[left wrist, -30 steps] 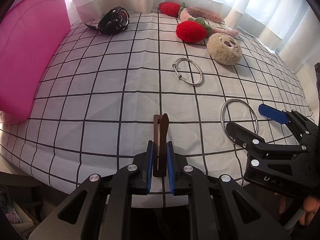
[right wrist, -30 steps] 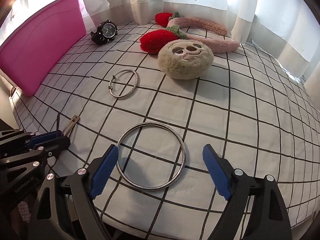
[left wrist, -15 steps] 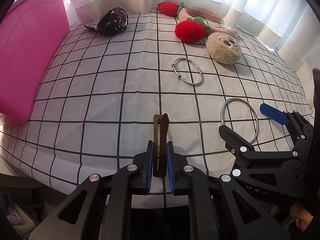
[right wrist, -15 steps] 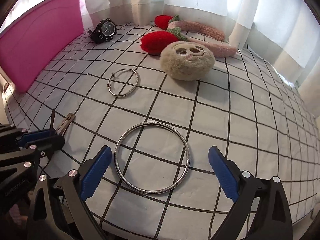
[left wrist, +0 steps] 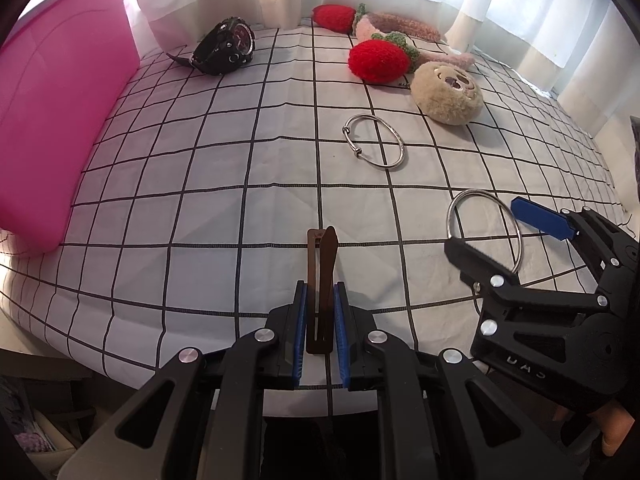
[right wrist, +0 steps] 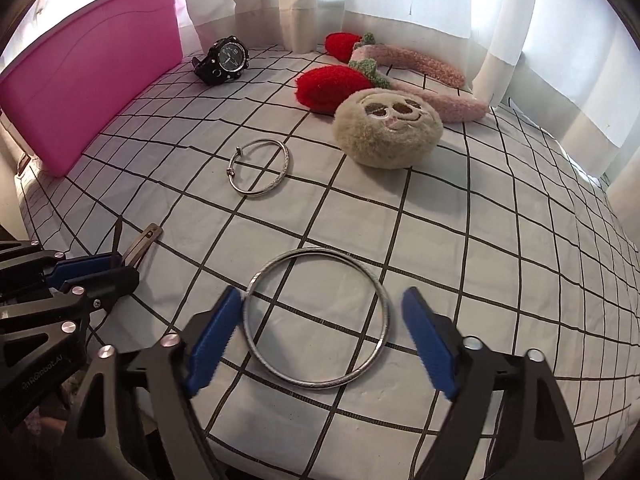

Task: Organize jewelry
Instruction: 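Grasp the large silver ring with the right tool, then carry the brown clip and silver ring into the pink tub and release both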

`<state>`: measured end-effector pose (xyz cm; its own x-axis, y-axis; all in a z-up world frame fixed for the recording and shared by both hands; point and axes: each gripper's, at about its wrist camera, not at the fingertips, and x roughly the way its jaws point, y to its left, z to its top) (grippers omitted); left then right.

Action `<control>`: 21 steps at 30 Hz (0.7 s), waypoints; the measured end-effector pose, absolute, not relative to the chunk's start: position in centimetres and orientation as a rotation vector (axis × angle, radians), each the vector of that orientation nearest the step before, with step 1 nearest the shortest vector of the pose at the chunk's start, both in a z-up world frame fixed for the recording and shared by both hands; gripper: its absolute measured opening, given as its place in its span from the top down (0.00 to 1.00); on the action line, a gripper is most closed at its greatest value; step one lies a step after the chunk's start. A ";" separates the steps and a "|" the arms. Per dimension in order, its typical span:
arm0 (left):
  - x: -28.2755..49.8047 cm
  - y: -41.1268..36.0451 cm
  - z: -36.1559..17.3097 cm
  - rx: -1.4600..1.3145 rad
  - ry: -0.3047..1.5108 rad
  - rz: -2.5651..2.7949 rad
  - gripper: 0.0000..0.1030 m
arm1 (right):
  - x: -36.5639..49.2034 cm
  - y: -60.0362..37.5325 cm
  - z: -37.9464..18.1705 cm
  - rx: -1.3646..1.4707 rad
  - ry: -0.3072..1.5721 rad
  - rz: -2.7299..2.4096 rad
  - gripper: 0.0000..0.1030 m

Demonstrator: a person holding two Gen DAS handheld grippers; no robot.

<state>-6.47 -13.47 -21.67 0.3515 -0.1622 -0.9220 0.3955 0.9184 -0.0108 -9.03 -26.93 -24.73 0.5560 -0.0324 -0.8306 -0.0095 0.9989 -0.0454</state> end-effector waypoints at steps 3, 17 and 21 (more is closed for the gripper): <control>-6.4 -13.4 -21.7 0.227 1.157 -0.365 0.87 | -9.0 -27.0 -24.7 -0.042 0.984 -0.008 0.31; -6.2 -12.6 -20.0 0.189 1.123 -0.365 0.87 | -9.6 -27.4 -23.0 -0.003 0.939 0.004 0.31; -5.5 -12.3 -18.2 0.187 1.075 -0.361 0.87 | -9.2 -26.9 -21.6 -0.009 0.917 0.016 0.31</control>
<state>-5.55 -12.25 -18.23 0.4250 -0.1968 -0.8835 0.3765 0.9261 -0.0251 -9.21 -26.95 -21.58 0.6085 0.0099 -0.7935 -0.0180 0.9998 -0.0013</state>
